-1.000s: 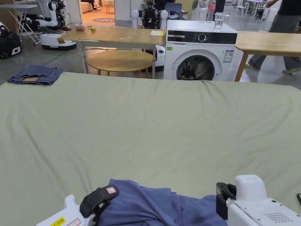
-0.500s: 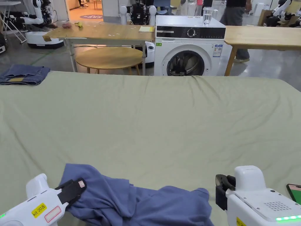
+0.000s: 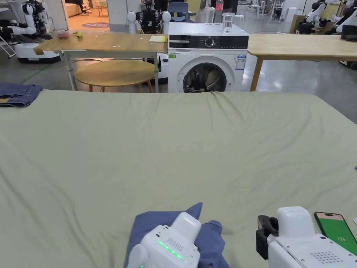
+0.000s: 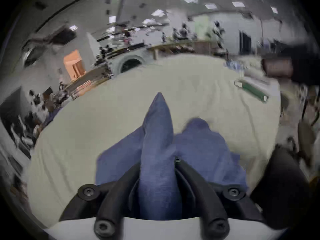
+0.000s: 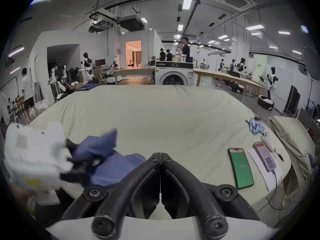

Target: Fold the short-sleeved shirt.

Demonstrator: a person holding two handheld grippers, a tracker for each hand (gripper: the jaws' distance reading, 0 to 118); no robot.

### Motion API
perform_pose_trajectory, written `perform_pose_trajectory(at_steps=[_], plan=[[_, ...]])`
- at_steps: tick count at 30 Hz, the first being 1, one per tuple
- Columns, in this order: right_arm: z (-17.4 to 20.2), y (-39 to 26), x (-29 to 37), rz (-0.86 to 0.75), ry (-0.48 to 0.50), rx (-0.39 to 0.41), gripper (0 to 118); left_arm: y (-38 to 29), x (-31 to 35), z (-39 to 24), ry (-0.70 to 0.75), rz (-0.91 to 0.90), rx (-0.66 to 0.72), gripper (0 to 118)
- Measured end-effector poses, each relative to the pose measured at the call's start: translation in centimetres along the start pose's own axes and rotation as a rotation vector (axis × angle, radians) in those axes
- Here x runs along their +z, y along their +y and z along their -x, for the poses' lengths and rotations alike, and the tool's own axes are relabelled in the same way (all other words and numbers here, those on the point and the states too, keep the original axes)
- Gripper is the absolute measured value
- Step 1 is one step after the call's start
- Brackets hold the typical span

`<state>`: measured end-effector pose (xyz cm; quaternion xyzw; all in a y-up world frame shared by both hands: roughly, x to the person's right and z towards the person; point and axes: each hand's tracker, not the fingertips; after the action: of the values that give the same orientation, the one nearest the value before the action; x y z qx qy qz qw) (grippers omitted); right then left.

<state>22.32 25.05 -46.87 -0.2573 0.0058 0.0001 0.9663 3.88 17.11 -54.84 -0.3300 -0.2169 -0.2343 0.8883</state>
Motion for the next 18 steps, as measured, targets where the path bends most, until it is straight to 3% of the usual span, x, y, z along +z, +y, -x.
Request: perform_pose_trajectory(at_steps=[1, 2, 3, 4, 5, 9, 12, 13, 14, 15, 16, 18], plan=[[-0.4, -0.2, 0.1, 0.001, 0.001, -0.006, 0, -0.2, -0.2, -0.3, 0.015, -0.007, -0.015, 26], [-0.6, -0.4, 0.1, 0.002, -0.002, -0.007, 0, -0.2, 0.0, -0.3, -0.002, -0.017, -0.011, 55], [-0.9, -0.5, 0.1, 0.005, -0.008, -0.006, 0, 0.3, 0.9, 0.2, -0.046, -0.04, 0.037, 93], [-1.0, -0.7, 0.1, 0.006, -0.011, -0.005, 0, 0.7, 2.1, 1.3, -0.094, -0.079, 0.1, 105], [-1.2, -0.7, 0.0, 0.006, -0.011, -0.008, 0, 1.0, 3.5, 2.2, -0.137, -0.131, 0.149, 106], [-1.5, -0.7, -0.5, 0.009, 0.003, -0.041, 0, 1.1, 7.8, 8.1, -0.26, -0.306, 0.47, 106], [-1.2, -0.7, -0.7, 0.011, 0.02, -0.053, 0, -0.7, 6.7, 11.6, -0.302, -0.233, 0.687, 106], [-1.1, -0.7, -0.9, 0.014, 0.025, -0.055, 0, -1.5, 5.8, 12.2, -0.314, -0.194, 0.73, 98], [-0.9, -0.8, -1.0, 0.019, 0.03, -0.056, 0, -2.1, 4.9, 12.2, -0.309, -0.158, 0.739, 80], [-0.7, -0.9, -1.1, 0.022, 0.036, -0.056, 0, -2.5, 4.0, 11.6, -0.299, -0.121, 0.724, 38], [-0.6, -0.9, -1.1, 0.026, 0.039, -0.056, 0, -2.8, 3.0, 10.5, -0.324, -0.092, 0.709, 19], [-0.4, -1.0, -1.2, 0.033, 0.047, -0.055, 0, -3.4, 1.6, 8.8, -0.488, -0.073, 0.742, 15]])
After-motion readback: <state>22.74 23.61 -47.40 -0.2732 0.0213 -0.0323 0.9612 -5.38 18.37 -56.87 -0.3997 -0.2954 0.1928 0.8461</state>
